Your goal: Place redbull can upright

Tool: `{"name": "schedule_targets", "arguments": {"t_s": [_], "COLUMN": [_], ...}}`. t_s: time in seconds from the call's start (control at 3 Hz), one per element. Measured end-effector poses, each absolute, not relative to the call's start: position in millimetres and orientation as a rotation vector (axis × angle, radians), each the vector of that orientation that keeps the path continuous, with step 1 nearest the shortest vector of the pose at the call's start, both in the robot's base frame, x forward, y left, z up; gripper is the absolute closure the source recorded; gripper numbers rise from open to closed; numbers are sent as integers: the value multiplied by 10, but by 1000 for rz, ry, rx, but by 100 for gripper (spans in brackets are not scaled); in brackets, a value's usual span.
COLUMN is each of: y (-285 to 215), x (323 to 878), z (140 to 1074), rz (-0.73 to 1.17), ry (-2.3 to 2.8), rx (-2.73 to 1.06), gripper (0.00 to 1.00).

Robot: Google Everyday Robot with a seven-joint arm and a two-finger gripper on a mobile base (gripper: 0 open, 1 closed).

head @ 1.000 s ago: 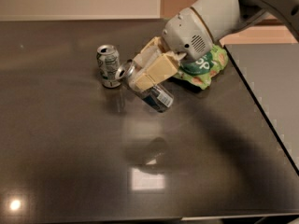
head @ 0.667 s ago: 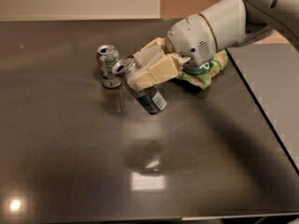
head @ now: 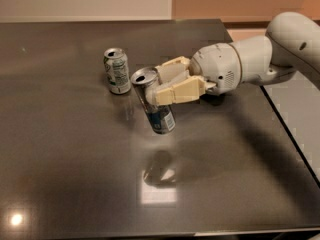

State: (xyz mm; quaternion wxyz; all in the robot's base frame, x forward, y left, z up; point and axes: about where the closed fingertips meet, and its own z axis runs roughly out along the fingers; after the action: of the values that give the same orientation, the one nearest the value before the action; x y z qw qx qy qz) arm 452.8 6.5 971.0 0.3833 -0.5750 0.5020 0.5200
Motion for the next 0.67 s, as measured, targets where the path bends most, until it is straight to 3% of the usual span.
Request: {"name": "schedule_targets", "arguments": {"t_s": [0.67], "y": [-41], "x": [4515], "z": [9617], "rz": [1382], "ry": [1215], "rx": [-1375], "gripper": [100]}}
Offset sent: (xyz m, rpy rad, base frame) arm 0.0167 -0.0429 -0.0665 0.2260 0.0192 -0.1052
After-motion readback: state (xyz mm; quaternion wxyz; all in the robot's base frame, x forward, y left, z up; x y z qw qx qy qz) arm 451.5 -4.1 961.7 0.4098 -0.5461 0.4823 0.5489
